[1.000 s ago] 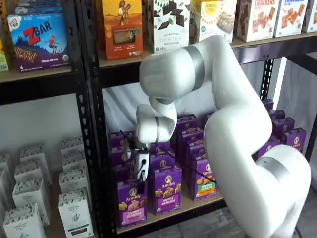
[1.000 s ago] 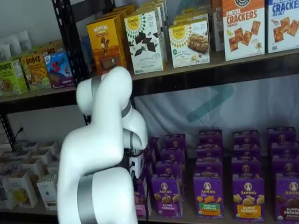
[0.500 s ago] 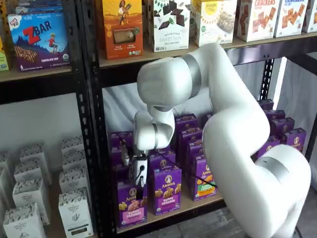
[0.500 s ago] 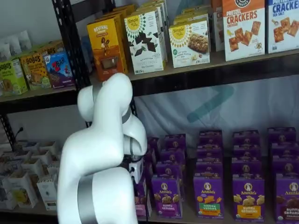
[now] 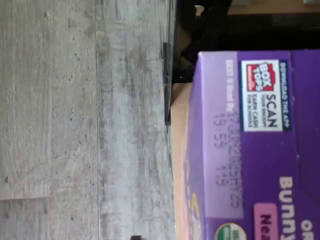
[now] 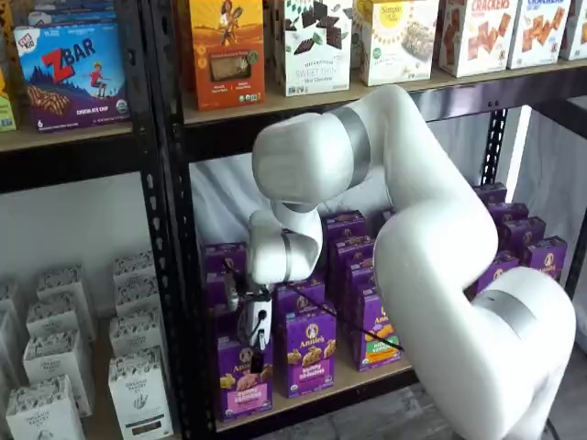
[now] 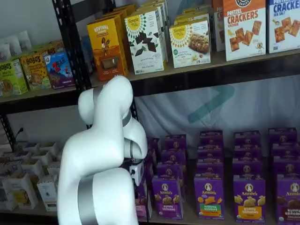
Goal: Pick up the purple box with a pink patch in the middle, on the bottom shelf, the first box from the left
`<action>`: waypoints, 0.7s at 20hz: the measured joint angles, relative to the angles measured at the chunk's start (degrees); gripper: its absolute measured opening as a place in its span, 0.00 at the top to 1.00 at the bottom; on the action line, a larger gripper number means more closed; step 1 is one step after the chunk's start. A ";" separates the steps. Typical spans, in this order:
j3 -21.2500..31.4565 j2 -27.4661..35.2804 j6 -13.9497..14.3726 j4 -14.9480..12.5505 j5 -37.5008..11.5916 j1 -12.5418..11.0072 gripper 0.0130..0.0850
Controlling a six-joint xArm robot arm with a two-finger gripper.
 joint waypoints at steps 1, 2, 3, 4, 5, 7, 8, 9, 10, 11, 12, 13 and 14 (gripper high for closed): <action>-0.06 0.06 -0.28 0.31 -0.01 0.00 0.11; -0.19 0.11 -0.25 0.27 0.16 -0.01 0.11; -0.33 0.18 -0.17 0.16 0.34 -0.05 0.11; -0.49 0.27 -0.09 0.05 0.53 -0.08 0.17; -0.58 0.31 -0.11 0.06 0.60 -0.10 0.22; -0.75 0.41 0.02 -0.11 0.68 -0.15 0.22; -0.82 0.46 0.18 -0.32 0.73 -0.18 0.28; -0.84 0.48 0.27 -0.44 0.73 -0.21 0.28; -0.87 0.51 0.41 -0.66 0.75 -0.26 0.33; -0.91 0.52 0.64 -0.92 0.84 -0.28 0.33; -1.35 0.63 1.69 -2.17 1.86 -0.41 0.33; -1.60 0.72 2.51 -3.15 2.40 -0.51 0.33; -1.65 0.77 3.05 -3.82 2.50 -0.56 0.33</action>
